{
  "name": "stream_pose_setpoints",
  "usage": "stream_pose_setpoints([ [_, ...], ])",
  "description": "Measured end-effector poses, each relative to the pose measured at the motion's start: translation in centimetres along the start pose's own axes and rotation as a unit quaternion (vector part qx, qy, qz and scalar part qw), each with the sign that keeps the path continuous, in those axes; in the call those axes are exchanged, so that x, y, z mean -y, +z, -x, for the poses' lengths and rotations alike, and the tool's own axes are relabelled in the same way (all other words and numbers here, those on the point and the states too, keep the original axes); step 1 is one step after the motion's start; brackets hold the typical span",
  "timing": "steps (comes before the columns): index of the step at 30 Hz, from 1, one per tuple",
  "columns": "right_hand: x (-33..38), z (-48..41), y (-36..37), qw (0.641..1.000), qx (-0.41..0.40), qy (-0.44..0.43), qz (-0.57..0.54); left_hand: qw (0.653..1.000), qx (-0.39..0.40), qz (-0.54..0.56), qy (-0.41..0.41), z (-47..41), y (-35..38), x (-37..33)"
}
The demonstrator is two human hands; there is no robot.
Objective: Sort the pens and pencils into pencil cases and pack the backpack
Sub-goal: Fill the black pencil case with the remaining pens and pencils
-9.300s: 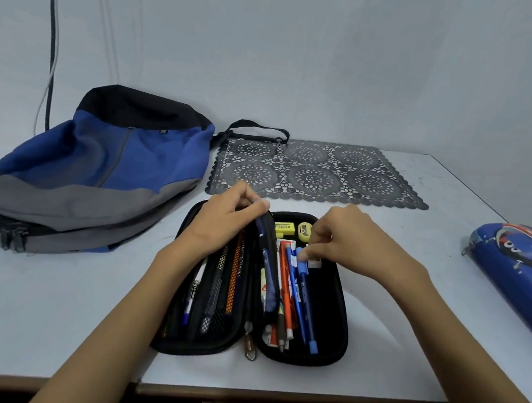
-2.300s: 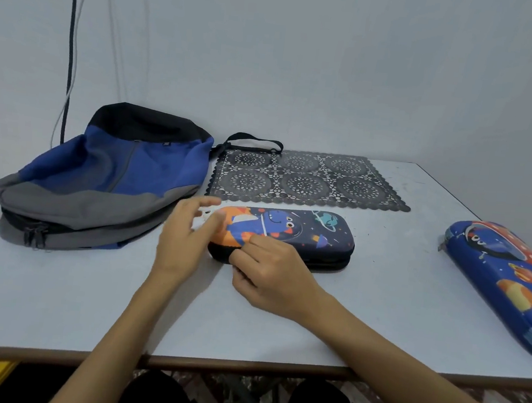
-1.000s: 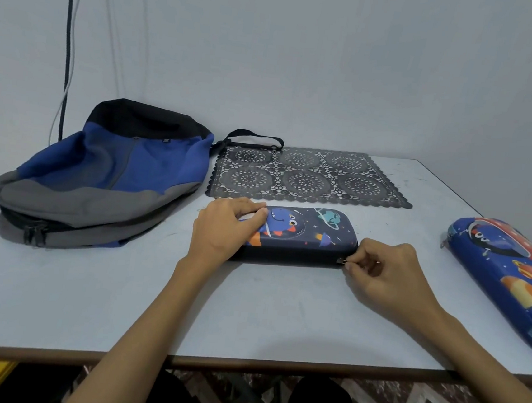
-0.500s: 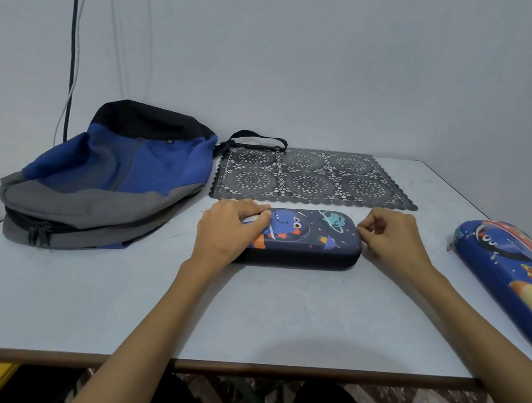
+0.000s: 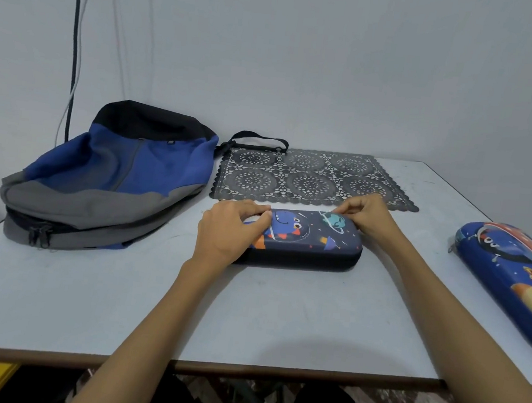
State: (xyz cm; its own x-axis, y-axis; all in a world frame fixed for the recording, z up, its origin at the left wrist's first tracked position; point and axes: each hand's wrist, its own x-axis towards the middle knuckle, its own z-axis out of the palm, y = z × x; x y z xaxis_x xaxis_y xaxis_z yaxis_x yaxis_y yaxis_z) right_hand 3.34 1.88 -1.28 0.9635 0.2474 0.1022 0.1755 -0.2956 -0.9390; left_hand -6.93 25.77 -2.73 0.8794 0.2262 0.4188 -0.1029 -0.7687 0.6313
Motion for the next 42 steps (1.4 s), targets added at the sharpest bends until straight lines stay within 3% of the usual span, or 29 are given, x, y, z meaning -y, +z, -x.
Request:
stream_pose_setpoints([
  [3, 0.2, 1.2, 0.0, 0.998, 0.025, 0.021, -0.060, 0.999, 0.021, 0.008, -0.035, 0.0, -0.3, -0.2],
  [7, 1.2, 1.9, -1.6, 0.994, 0.073, 0.076, -0.004, 0.996, 0.080, -0.015, -0.045, -0.6, -0.8, -0.4],
  [13, 2.0, 3.4, -4.1, 0.955, 0.256, 0.141, 0.052, 0.983, 0.158, -0.033, -0.083, -2.4, -1.8, -0.2],
  [23, 1.9, 1.1, -2.3, 0.993, 0.053, 0.100, 0.016, 0.968, 0.182, -0.143, -0.096, -1.3, -3.2, -1.7],
  [27, 1.5, -0.3, 1.7, 0.995, -0.069, -0.004, 0.077, 0.967, 0.217, -0.065, -0.119, 0.6, -2.1, -3.0],
  [30, 1.3, 0.1, 3.5, 0.987, -0.089, -0.048, 0.128, 0.972, 0.203, -0.022, -0.118, 2.1, -0.5, -3.7],
  [32, 1.7, 1.2, 3.6, 0.998, -0.063, -0.014, 0.012, 0.974, 0.190, -0.002, -0.124, 2.8, 0.1, -3.7],
  [35, 1.7, 2.4, 3.7, 0.984, -0.001, 0.081, -0.160, 0.978, 0.168, 0.023, -0.119, 3.4, 0.6, -3.2],
  [37, 1.5, 3.0, 4.0, 0.971, -0.001, 0.101, -0.215, 0.977, 0.138, 0.115, -0.117, 3.5, 1.1, -2.9],
  [42, 2.0, 4.6, 5.0, 0.954, -0.031, 0.119, -0.272, 0.910, 0.077, 0.369, -0.173, 2.7, 2.9, -3.8],
])
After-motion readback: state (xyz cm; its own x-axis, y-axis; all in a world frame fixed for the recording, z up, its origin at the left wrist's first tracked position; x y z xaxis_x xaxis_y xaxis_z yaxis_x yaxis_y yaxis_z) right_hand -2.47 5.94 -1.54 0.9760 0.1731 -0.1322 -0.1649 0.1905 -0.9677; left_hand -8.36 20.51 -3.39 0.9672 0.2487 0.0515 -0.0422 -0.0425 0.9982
